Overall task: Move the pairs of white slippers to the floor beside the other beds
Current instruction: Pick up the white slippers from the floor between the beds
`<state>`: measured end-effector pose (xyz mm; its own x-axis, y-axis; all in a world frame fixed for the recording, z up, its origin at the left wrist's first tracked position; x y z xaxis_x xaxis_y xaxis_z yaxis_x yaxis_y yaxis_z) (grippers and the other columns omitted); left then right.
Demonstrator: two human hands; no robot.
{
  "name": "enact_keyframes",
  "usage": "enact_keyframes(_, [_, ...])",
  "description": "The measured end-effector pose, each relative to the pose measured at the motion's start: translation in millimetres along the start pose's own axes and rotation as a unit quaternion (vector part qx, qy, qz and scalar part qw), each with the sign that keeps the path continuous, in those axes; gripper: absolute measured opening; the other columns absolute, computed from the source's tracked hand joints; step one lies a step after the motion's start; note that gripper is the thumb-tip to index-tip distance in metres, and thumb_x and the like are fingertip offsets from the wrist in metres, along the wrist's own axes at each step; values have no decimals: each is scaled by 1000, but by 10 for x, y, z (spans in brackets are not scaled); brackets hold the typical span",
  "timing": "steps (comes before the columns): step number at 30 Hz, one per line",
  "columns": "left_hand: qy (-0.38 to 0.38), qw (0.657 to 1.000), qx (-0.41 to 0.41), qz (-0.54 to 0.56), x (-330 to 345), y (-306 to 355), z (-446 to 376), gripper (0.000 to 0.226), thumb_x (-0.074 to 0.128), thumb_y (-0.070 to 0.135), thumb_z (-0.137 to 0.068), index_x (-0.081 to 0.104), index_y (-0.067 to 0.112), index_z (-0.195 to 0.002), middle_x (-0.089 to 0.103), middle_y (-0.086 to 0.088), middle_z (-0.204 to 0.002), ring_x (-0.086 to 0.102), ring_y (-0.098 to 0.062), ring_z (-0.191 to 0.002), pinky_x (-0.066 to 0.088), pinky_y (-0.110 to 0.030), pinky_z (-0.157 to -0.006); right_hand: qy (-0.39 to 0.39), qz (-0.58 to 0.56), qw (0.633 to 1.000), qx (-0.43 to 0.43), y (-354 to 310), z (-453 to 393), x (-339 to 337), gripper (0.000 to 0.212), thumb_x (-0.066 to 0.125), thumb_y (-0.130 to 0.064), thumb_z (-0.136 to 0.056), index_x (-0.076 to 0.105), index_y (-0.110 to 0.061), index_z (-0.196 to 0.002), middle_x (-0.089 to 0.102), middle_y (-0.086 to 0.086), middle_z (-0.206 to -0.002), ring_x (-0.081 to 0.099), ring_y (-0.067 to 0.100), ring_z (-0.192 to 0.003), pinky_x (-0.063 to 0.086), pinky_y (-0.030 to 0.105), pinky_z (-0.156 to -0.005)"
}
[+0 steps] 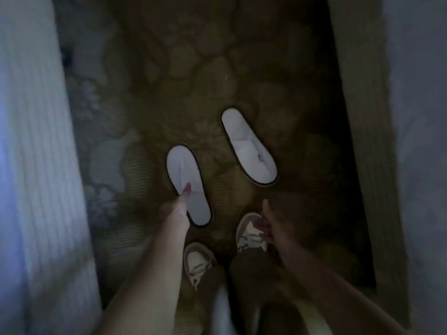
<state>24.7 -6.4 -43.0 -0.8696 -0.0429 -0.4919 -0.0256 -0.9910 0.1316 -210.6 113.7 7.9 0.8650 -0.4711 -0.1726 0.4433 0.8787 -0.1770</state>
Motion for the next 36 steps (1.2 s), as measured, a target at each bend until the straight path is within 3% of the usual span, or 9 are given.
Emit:
enact_keyframes(2, [44, 998, 10, -39, 210, -17, -316, 136, 79, 73, -42, 30, 5, -149, 40, -15, -152, 42, -35, -136, 36, -51, -112, -8, 8, 1000, -7, 73, -280, 20, 51, 53, -55, -87, 62, -10, -108, 70, 10, -100, 66, 21, -89, 51, 32, -71])
enact_keyframes(5, [107, 982, 41, -148, 479, 48, -584, 131, 72, 71, -62, 11, 0, -154, 18, -17, -161, 23, -32, -148, 19, -46, -119, -5, 1, 1000, -7, 174, -579, 18, 58, 52, -56, -87, 60, -6, -116, 70, 11, -99, 66, 22, -89, 52, 36, -80])
enact_keyframes(10, [225, 961, 80, -139, 506, -11, -545, 123, 81, 64, -52, 29, 5, -146, 34, -16, -152, 36, -34, -139, 26, -50, -113, 9, -6, 1000, -5, 316, -637, -44, 58, 52, -54, -88, 58, -7, -120, 70, 9, -96, 65, 16, -79, 52, 37, -83])
enact_keyframes(15, [161, 952, 182, -185, 342, 182, -135, 79, 83, 57, -57, 65, 5, -115, 65, -17, -121, 64, -39, -109, 53, -53, -91, 19, -59, 998, 11, 195, -319, -130, 59, 53, -54, -88, 59, -5, -120, 69, 9, -91, 63, 18, -81, 50, 30, -65])
enact_keyframes(18, [91, 957, 225, -158, 184, 480, 267, 75, 86, 56, -47, 70, 8, -102, 72, -15, -107, 69, -36, -101, 57, -48, -85, 5, -77, 997, 12, -52, -23, -155, 59, 53, -55, -87, 59, -6, -118, 69, 10, -96, 62, 16, -77, 45, 27, -58])
enact_keyframes(23, [21, 940, 268, -210, -130, 1330, 1213, 64, 90, 45, -52, 70, 12, -102, 75, -7, -105, 71, -29, -98, 58, -45, -88, -21, -102, 994, -12, -822, 762, -322, 57, 51, -57, -88, 62, -9, -117, 71, 12, -107, 65, 22, -90, 46, 30, -68])
enact_keyframes(28, [-58, 871, 354, -336, -227, 2117, 2538, 58, 86, 42, -64, 63, 16, -111, 68, 0, -109, 67, -25, -95, 59, -41, -82, -41, -172, 983, -48, -1542, 1758, -599, 67, 56, -50, -88, 56, 5, -124, 66, 27, -110, 62, 34, -92, 50, 46, -89])
enact_keyframes(32, [-68, 807, 430, -399, -117, 2697, 3338, 55, 83, 38, -69, 56, 17, -113, 65, -4, -114, 65, -29, -99, 58, -48, -86, -30, -194, 977, -79, -1898, 2286, -680, 69, 63, -73, -65, 64, -5, -78, 63, 14, -71, 57, 25, -65, 43, 31, -57])
enact_keyframes(36, [-104, 664, 532, -514, 301, 3120, 3744, 43, 77, 31, -74, 57, 17, -109, 67, -6, -113, 65, -31, -98, 55, -40, -82, -5, -233, 971, -60, -1964, 2540, -591, 39, 63, -53, -82, 57, -15, -91, 71, 10, -89, 68, 23, -80, 52, 32, -70])
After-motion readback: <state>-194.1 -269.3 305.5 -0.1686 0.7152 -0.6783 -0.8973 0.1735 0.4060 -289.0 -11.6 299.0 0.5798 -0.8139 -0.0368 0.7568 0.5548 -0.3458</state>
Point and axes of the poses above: each hand's wrist, its own z-axis away from the middle knuckle, its own x-axis out of the palm, y = z × x, the point moved 5 cm from there along -z, towards the middle knuckle
